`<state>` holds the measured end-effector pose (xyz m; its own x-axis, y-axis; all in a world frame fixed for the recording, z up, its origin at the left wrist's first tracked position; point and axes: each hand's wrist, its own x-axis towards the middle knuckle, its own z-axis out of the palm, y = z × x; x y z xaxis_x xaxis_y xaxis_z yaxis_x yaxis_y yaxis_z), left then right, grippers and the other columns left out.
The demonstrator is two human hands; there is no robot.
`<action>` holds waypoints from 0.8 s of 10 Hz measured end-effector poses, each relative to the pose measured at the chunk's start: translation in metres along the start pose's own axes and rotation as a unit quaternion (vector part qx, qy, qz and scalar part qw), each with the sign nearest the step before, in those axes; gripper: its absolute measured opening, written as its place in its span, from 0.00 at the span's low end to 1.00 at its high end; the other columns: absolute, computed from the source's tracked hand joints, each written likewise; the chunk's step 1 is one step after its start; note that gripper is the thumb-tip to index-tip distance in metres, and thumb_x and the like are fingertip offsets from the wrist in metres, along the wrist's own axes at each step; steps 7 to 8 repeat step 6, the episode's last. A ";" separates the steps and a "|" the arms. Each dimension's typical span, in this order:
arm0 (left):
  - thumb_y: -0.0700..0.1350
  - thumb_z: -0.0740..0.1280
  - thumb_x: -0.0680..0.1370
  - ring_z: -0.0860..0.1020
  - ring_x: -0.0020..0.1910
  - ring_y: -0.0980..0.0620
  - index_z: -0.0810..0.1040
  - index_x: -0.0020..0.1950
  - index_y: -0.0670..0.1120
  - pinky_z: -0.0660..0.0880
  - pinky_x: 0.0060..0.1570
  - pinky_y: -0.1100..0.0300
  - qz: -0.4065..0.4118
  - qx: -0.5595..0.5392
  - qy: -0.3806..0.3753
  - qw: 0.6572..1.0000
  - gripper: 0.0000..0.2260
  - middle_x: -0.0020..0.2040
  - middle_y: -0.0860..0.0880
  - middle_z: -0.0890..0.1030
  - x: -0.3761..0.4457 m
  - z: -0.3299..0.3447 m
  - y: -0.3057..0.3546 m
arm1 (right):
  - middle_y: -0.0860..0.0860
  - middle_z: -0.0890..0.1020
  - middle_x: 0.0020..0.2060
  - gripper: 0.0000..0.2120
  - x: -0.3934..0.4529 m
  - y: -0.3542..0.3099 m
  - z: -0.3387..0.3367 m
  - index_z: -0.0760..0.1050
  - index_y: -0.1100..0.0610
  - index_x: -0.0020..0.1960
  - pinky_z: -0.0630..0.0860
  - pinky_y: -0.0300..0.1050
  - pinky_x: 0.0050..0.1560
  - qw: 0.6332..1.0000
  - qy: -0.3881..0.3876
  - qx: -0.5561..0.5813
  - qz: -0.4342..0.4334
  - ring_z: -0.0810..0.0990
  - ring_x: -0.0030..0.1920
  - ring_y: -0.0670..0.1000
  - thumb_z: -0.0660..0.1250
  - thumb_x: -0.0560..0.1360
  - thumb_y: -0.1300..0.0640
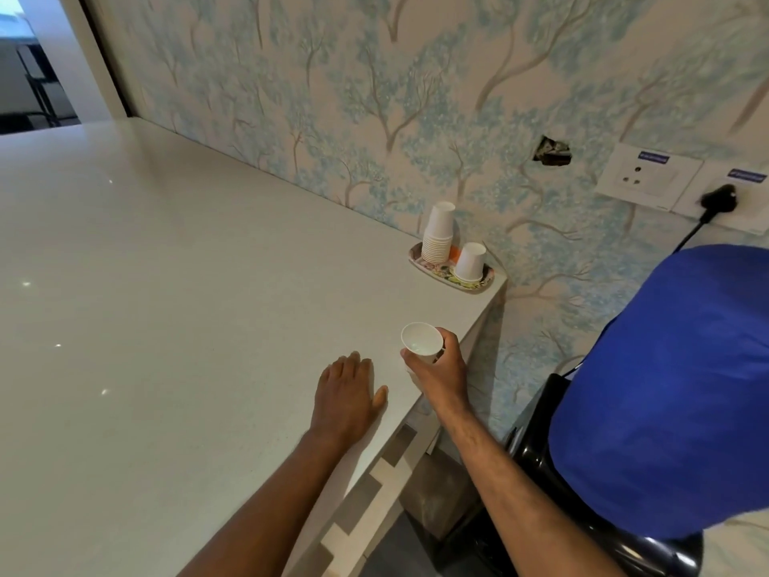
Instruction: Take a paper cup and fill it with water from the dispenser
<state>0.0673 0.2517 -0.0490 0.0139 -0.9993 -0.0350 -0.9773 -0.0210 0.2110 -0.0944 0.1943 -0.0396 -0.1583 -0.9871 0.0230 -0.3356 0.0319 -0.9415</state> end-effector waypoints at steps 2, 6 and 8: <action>0.62 0.57 0.88 0.63 0.86 0.42 0.62 0.85 0.46 0.60 0.86 0.47 0.000 0.007 0.001 1.000 0.30 0.87 0.43 0.63 0.000 0.000 0.001 | 0.53 0.76 0.66 0.35 0.001 0.000 0.004 0.67 0.52 0.71 0.76 0.40 0.55 1.000 0.004 -0.008 0.000 0.75 0.62 0.50 0.80 0.69 0.52; 0.61 0.58 0.88 0.63 0.86 0.41 0.63 0.85 0.44 0.60 0.85 0.47 0.003 -0.014 0.009 1.000 0.30 0.87 0.41 0.64 -0.002 0.004 -0.005 | 0.51 0.62 0.78 0.48 -0.008 -0.004 -0.010 0.55 0.48 0.79 0.72 0.51 0.68 0.999 -0.039 -0.001 -0.017 0.64 0.77 0.53 0.79 0.69 0.45; 0.61 0.58 0.88 0.63 0.86 0.41 0.63 0.85 0.44 0.60 0.85 0.47 0.003 -0.014 0.009 1.000 0.30 0.87 0.41 0.64 -0.002 0.004 -0.005 | 0.51 0.62 0.78 0.48 -0.008 -0.004 -0.010 0.55 0.48 0.79 0.72 0.51 0.68 0.999 -0.039 -0.001 -0.017 0.64 0.77 0.53 0.79 0.69 0.45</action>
